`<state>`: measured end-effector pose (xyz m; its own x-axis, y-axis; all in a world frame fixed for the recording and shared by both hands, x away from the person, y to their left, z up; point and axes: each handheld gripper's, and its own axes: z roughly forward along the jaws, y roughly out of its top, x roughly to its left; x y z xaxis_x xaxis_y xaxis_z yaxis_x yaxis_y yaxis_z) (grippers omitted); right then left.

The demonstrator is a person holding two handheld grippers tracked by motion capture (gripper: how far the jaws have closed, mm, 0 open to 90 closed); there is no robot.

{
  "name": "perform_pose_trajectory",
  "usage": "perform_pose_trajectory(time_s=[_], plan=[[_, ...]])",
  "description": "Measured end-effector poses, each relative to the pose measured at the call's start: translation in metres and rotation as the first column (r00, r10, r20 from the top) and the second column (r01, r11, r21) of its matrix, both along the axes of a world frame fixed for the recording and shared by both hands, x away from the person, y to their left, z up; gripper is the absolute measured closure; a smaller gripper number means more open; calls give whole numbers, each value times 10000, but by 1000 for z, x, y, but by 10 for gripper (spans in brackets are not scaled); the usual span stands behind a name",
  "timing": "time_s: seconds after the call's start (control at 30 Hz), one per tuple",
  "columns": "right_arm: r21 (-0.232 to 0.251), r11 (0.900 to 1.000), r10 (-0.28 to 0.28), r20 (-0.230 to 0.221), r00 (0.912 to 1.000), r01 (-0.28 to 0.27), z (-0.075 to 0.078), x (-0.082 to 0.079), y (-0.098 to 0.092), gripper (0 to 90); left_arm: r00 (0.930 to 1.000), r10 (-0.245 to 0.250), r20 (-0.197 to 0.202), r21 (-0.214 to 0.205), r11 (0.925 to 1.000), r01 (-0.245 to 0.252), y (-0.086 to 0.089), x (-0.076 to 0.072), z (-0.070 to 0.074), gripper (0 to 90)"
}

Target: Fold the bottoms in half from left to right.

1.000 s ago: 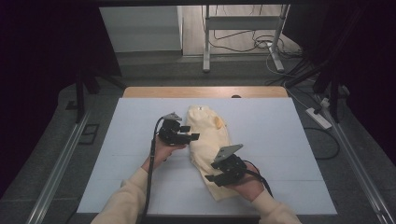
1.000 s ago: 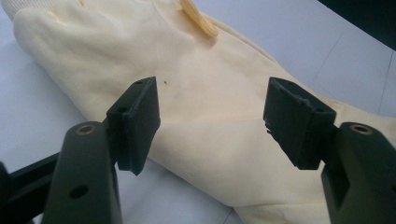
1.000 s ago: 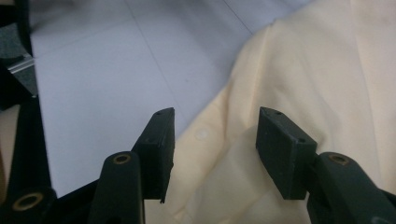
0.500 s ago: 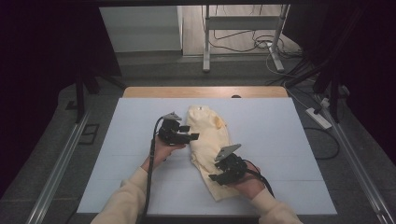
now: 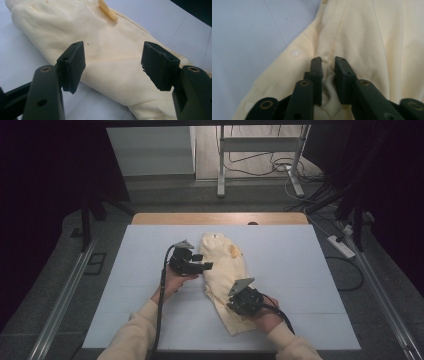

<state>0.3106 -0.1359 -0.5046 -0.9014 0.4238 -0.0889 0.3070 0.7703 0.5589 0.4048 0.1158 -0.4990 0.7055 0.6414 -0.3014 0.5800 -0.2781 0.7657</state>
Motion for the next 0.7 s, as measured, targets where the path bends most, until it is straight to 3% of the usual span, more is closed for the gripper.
perform_pose_trajectory(time_s=[0.07, 0.23, 0.37, 0.43, 0.53, 0.63, 0.7], plan=[[28, 9999, 125, -13, 9999, -125, 1, -1, -1, 864, 10000, -8, 0, 9, 10000, 8, 0, 0, 0, 350], [291, 9991, 300, -184, 9994, -295, 3, 0, -3, 877, 10000, -27, 34, 33, 10000, 27, 1, 0, 1, 350], [1016, 9939, 468, -427, 9980, -423, 12, -2, -7, 877, 10000, -23, 72, -2, 10000, 23, 1, 0, 1, 350], [1539, 9867, 609, -543, 9967, -519, 18, -4, -8, 878, 10000, 0, 77, -11, 10000, 0, 2, 0, 2, 350], [1909, 9788, 852, -498, 9951, -742, 25, -9, -5, 877, 10000, 27, 95, -35, 10000, -26, 3, 0, 3, 350], [1851, 9786, 999, -454, 9940, -899, 25, -12, -1, 877, 9999, 47, 100, -56, 10000, -46, 4, -1, 3, 350], [1842, 9789, 1017, -656, 9926, -882, 20, -12, 1, 876, 9999, 37, 99, -48, 10000, -37, 4, -1, 3, 350]])
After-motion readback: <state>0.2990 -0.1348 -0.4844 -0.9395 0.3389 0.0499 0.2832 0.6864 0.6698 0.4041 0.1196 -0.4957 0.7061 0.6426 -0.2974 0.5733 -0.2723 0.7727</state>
